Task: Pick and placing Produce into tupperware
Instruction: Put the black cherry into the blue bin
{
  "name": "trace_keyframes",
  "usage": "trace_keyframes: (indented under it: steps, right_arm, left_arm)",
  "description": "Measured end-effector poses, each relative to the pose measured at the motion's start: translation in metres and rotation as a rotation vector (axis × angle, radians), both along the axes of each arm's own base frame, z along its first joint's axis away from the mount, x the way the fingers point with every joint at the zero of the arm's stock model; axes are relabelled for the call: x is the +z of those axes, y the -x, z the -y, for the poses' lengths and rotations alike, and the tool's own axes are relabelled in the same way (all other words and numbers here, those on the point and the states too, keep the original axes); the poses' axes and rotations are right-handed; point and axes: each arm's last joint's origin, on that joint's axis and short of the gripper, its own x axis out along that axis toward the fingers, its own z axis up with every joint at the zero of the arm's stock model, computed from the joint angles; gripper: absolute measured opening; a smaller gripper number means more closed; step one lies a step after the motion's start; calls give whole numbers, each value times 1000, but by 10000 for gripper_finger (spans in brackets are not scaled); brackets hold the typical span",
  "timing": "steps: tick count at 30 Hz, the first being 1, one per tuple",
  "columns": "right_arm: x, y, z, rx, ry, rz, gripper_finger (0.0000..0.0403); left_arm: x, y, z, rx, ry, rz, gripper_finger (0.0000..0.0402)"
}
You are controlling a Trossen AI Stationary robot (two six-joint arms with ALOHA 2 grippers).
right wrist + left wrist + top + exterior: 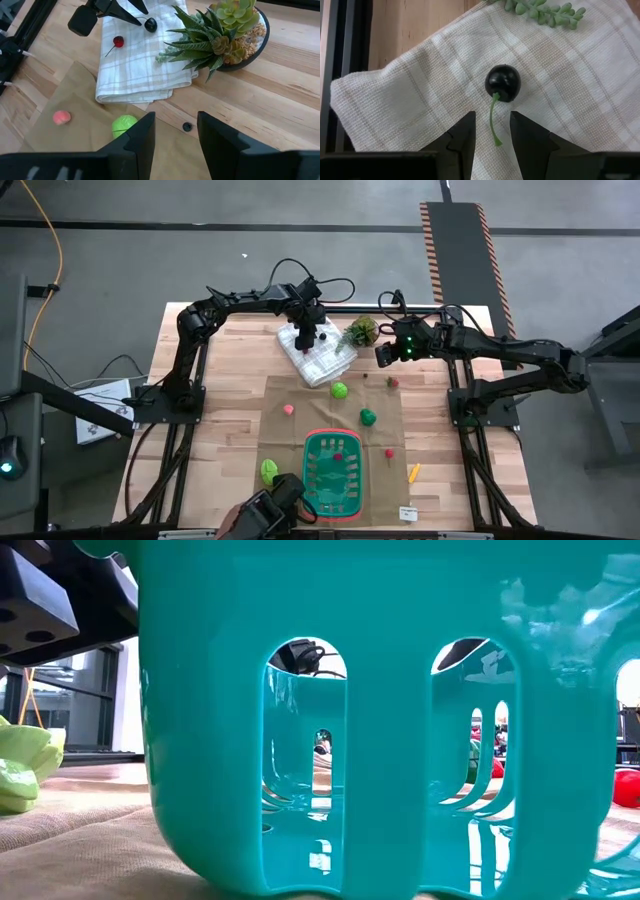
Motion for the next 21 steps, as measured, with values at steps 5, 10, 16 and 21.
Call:
trace_keyframes:
  steps: [5, 10, 16, 21]
  right_arm:
    - [0, 0, 0, 0, 0, 0, 138]
    - [0, 0, 0, 0, 0, 0, 138]
    - [0, 0, 0, -4, 4, -1, 138]
    - [0, 0, 0, -4, 7, -2, 138]
  left_arm:
    - [0, 0, 0, 0, 2, 1, 110]
    - [0, 0, 0, 1, 3, 1, 110]
    - [0, 0, 0, 1, 3, 1, 110]
    - [0, 0, 0, 5, 4, 2, 110]
